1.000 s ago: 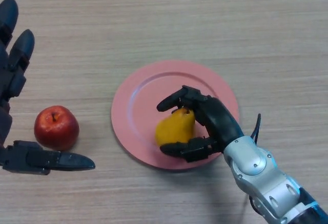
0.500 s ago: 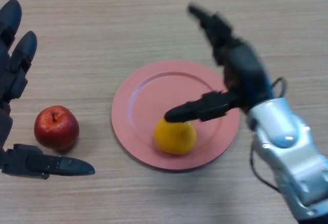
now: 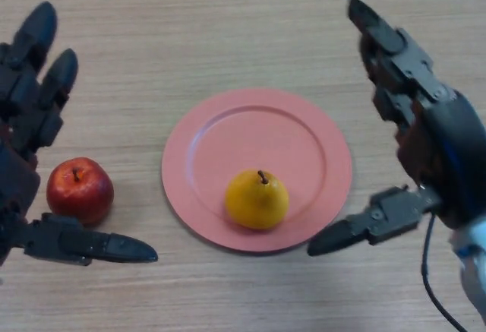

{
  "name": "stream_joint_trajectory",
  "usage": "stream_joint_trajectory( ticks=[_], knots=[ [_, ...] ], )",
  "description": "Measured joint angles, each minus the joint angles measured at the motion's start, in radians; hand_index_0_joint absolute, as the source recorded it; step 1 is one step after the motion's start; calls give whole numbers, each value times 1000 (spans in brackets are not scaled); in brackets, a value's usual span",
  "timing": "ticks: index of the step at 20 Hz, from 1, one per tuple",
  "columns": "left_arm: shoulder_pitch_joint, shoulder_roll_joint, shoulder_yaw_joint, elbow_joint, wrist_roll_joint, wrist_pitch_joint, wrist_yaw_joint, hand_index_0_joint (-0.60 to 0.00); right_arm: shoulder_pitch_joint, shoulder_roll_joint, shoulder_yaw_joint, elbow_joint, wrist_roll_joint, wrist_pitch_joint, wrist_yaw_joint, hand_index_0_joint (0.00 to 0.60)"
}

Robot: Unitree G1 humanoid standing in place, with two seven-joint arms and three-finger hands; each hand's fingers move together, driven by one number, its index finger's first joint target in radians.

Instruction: Pick up the yellow pear and place it on the plate

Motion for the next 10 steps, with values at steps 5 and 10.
stream_joint_trajectory(
  ticks=[5,10],
  knots=[
    [-28,8,-10,74,13,-33,5,0,104,-8,-65,-6,-13,-3,2,0],
    [-46,25,-35,99,17,-31,39,0,107,-11,-87,-7,-35,-2,19,0]
  ],
)
